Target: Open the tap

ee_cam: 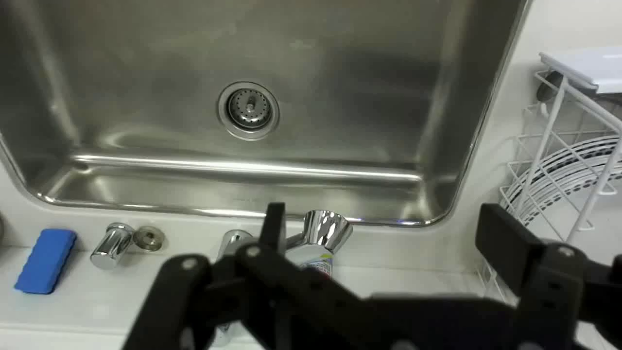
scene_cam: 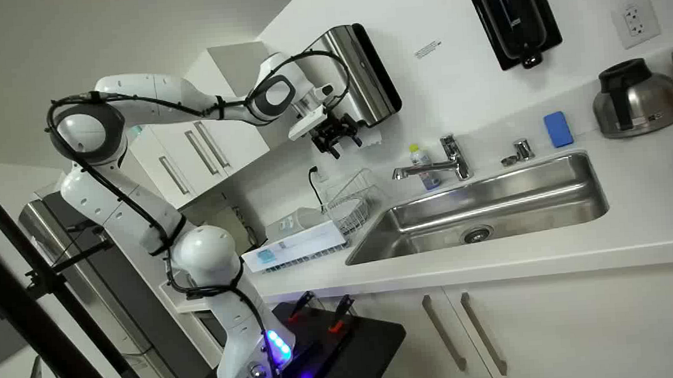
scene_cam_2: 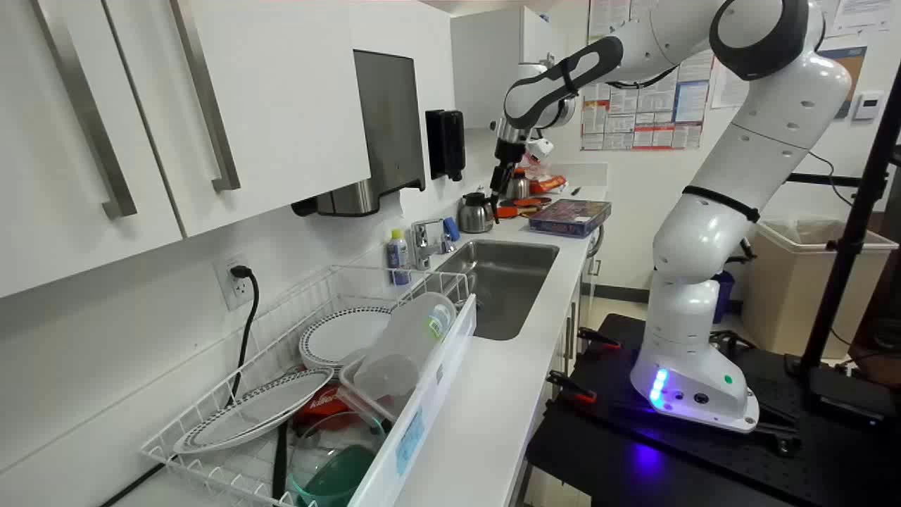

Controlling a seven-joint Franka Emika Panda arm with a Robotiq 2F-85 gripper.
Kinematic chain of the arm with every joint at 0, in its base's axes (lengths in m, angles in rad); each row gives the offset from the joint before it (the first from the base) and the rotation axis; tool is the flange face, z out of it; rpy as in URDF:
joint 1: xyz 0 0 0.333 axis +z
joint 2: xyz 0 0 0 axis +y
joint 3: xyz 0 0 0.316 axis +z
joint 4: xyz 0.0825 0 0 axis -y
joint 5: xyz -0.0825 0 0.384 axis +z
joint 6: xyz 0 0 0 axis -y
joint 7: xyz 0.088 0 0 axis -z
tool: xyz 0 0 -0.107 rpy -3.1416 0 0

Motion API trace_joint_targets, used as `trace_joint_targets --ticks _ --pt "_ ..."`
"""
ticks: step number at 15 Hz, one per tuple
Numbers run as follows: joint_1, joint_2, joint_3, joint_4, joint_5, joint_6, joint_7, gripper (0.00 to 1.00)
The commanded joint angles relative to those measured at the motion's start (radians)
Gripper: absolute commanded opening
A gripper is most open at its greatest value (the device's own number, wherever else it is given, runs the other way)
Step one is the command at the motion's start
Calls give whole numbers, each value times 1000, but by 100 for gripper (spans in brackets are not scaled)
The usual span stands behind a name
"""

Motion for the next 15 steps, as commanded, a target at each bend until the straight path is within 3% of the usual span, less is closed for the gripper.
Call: trace_joint_targets --ticks 1,5,10,13,15 --pt "-18 2 17 2 9 -3 -6 100" --pt "-18 2 17 2 9 -3 -6 100" --pt "-76 146 -8 60 36 79 122 100" --pt "-108 271 -44 116 132 125 155 100" --pt "-122 365 -70 170 280 148 121 100"
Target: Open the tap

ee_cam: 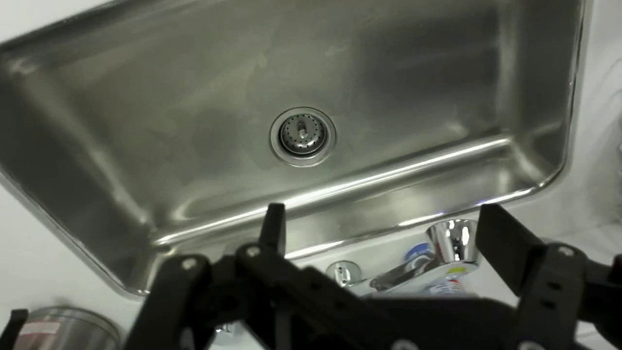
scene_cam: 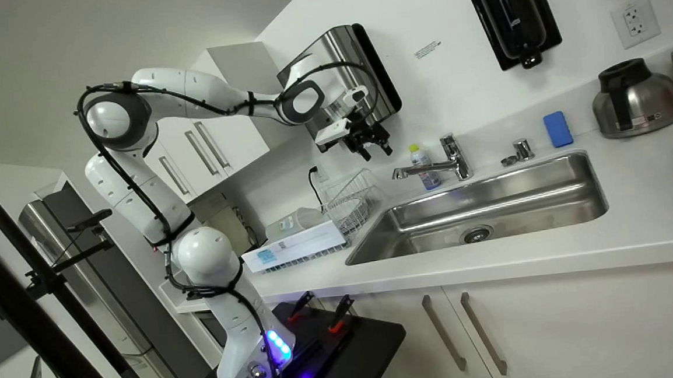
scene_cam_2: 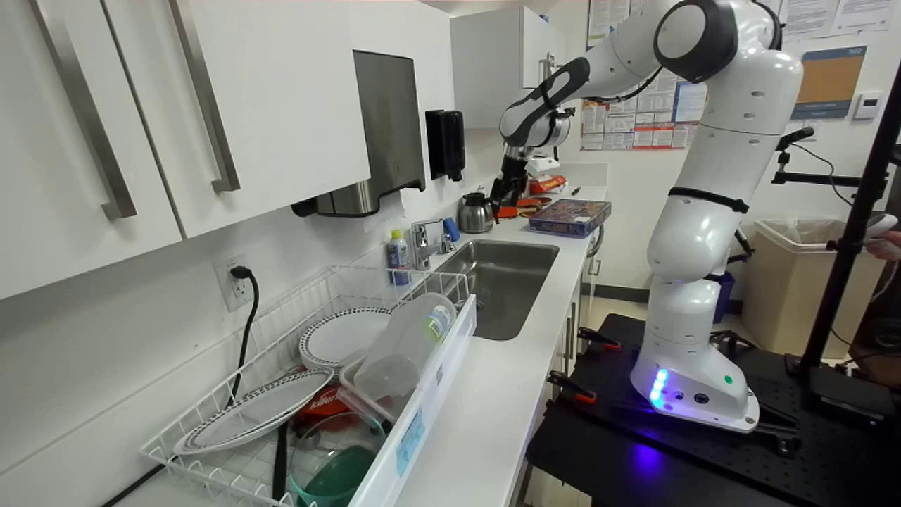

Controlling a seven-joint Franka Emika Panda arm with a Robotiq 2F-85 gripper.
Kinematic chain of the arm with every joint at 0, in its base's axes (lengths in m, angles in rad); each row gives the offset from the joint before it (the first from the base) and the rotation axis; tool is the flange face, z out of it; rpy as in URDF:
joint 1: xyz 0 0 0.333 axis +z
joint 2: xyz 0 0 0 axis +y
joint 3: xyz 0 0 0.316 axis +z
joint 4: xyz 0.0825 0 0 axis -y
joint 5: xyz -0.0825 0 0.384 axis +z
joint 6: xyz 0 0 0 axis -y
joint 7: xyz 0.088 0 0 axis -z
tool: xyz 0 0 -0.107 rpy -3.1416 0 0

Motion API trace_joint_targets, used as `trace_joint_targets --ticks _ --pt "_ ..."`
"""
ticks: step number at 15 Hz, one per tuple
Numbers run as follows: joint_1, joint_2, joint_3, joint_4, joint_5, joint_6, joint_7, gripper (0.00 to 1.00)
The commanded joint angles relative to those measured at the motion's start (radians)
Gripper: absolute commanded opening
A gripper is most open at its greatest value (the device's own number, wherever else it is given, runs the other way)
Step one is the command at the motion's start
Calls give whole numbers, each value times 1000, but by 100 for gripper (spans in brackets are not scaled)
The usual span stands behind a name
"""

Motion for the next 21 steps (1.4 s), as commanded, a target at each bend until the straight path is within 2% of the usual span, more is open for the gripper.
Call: trace_joint_targets --ticks 1,4,5,7,12,17,21 --pt "-30 196 -30 139 247 9 -44 100" --pt "-97 284 6 216 490 -45 -82 100" --pt "-101 225 24 142 386 3 -66 100" --pt "-124 257 42 159 399 3 -75 100" --pt "-126 250 49 159 399 3 -76 100" --pt "-181 373 69 278 489 0 -53 100" --pt "-271 492 114 417 670 -88 -108 100"
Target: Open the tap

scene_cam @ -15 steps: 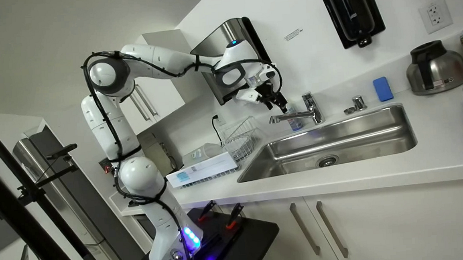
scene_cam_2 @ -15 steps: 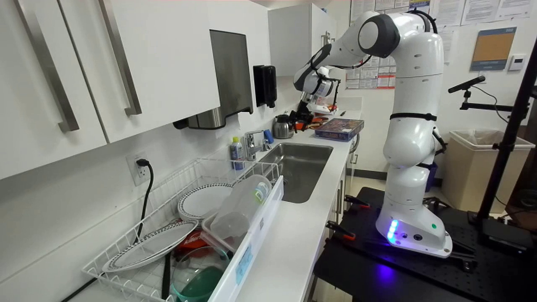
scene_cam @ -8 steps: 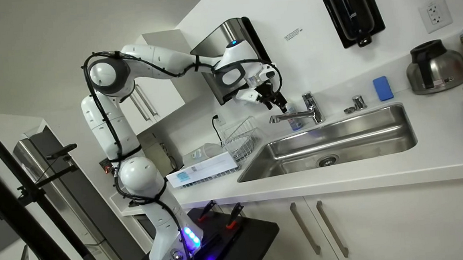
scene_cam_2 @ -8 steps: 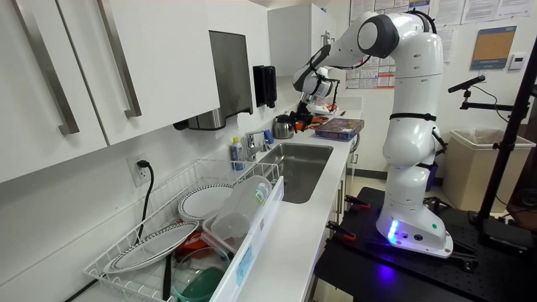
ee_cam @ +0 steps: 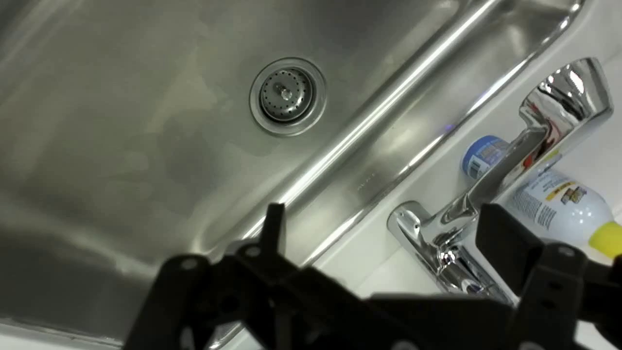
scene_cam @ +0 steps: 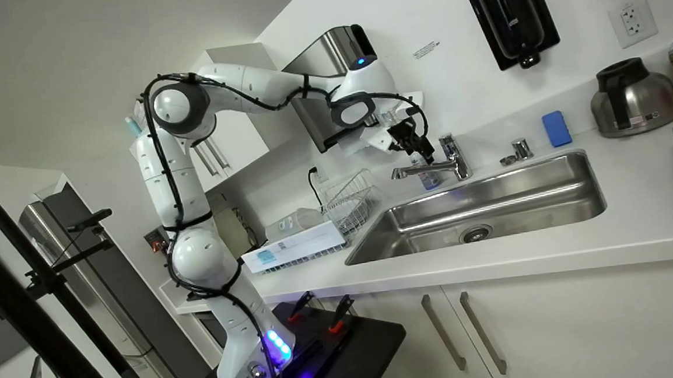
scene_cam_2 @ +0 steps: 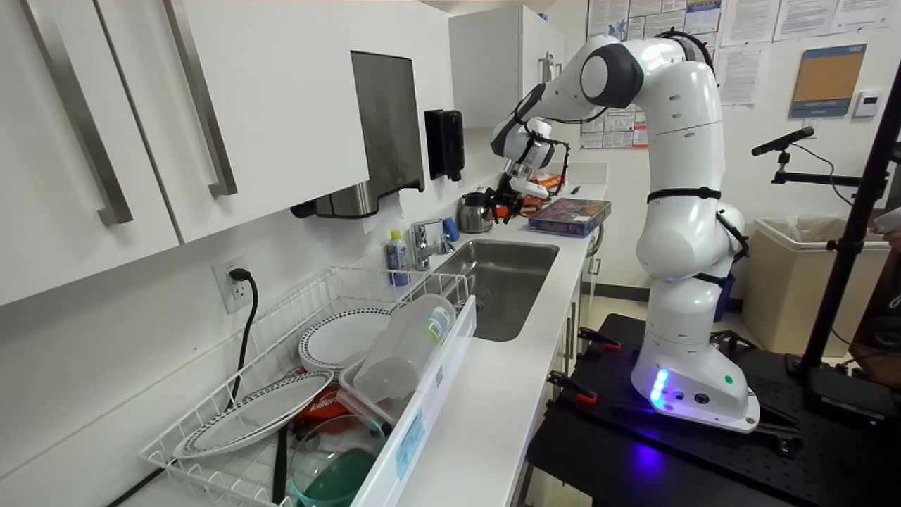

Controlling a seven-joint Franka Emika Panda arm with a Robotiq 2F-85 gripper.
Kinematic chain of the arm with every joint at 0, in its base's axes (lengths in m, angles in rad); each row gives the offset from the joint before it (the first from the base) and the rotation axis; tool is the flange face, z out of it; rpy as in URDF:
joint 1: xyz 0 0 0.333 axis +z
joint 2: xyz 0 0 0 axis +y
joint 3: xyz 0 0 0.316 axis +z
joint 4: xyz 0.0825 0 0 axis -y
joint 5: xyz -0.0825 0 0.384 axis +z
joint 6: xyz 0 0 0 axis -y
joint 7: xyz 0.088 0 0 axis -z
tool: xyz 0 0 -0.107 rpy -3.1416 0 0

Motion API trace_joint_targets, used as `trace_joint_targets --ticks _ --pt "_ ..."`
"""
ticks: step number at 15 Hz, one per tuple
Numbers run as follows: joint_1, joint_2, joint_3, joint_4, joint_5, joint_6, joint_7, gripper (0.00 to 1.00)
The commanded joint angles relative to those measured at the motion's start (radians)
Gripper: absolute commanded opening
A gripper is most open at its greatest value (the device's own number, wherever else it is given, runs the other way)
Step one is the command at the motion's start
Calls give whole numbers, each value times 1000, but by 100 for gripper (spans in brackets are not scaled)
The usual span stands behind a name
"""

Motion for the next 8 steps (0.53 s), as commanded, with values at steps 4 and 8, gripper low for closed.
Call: trace_joint_targets --ticks 4,8 --pt "-167 218 83 280 321 -240 -48 100" --pt "-205 309 73 397 439 -347 21 100"
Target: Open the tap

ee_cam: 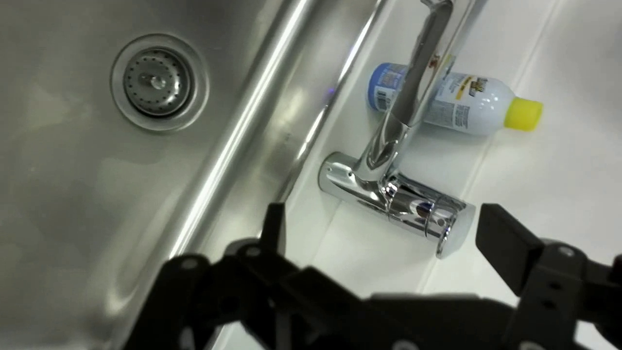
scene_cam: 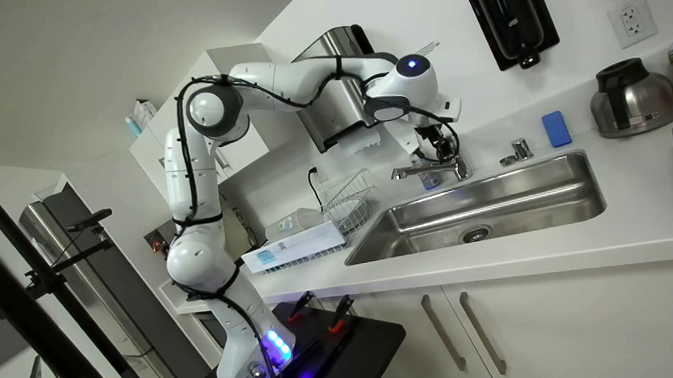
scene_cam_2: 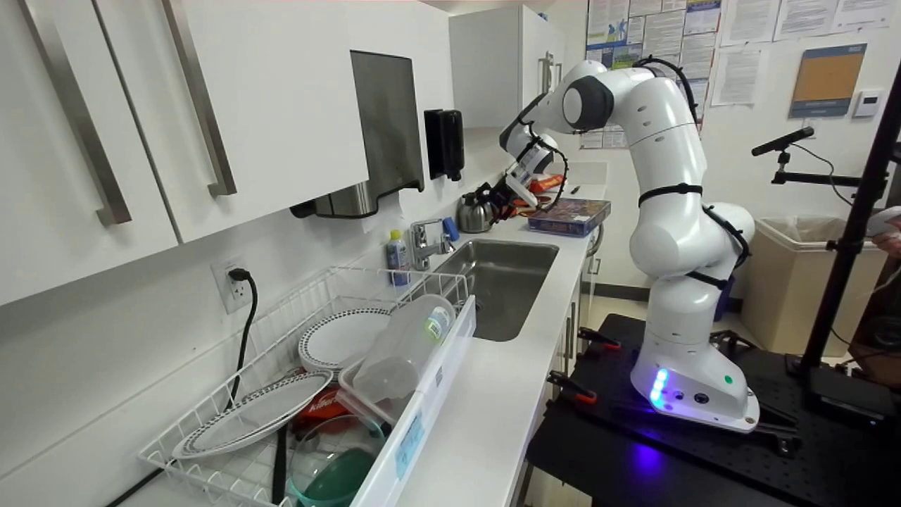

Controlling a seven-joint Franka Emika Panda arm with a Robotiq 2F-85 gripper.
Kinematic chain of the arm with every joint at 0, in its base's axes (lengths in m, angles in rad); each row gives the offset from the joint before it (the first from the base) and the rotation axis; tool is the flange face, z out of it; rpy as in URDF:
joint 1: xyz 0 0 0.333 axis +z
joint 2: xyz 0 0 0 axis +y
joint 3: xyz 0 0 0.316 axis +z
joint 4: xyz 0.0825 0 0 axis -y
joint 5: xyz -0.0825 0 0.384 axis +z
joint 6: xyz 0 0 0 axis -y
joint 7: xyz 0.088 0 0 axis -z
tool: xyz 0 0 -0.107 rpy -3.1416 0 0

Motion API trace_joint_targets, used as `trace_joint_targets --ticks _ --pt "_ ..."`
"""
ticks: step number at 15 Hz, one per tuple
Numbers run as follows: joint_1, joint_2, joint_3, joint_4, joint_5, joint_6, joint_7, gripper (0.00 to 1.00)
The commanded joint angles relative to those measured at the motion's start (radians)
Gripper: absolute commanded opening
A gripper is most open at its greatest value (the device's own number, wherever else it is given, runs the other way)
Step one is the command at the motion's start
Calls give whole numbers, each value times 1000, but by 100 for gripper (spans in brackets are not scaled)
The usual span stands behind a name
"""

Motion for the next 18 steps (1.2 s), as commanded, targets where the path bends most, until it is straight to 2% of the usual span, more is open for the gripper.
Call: trace_joint_targets --ticks 1,5,7,10,14,18 --pt "-6 27 -10 35 25 -28 11 100" --pt "-18 69 -6 86 32 -40 39 100" --pt "-25 87 14 97 82 -95 147 100" --pt "-7 100 50 88 258 -45 183 100" --pt "30 129 65 103 496 -19 122 100" --pt "97 146 32 123 543 72 102 100"
